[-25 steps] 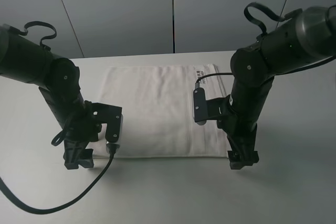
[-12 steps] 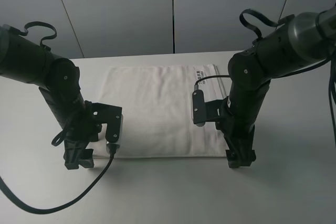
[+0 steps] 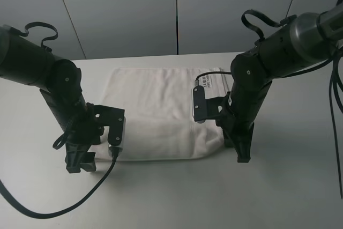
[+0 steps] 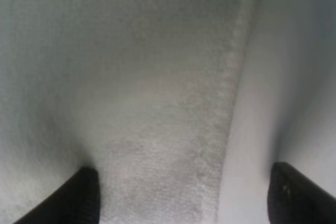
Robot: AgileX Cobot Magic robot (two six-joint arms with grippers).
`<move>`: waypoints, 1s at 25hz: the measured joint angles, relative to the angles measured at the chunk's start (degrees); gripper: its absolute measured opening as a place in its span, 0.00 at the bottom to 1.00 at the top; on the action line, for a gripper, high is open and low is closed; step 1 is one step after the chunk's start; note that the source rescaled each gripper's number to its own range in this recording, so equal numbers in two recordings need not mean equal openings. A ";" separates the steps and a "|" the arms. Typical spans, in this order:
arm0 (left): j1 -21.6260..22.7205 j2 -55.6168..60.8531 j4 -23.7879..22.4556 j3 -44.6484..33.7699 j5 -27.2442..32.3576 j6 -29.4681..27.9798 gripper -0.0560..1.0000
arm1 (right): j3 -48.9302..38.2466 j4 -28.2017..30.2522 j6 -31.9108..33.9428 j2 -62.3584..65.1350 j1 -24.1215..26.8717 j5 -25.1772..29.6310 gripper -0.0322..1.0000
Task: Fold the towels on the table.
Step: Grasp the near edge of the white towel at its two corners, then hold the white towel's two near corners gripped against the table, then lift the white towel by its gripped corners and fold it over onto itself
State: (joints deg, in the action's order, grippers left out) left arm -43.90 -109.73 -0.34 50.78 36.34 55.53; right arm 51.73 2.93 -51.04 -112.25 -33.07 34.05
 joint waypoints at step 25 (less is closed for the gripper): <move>0.00 -0.08 -1.17 0.00 -5.41 -2.63 0.05 | 0.04 -6.85 -0.25 0.38 0.00 0.70 0.03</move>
State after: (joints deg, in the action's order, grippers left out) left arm -43.90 -109.81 -1.51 50.78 30.93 52.90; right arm 51.77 -3.92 -51.29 -111.87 -33.07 34.75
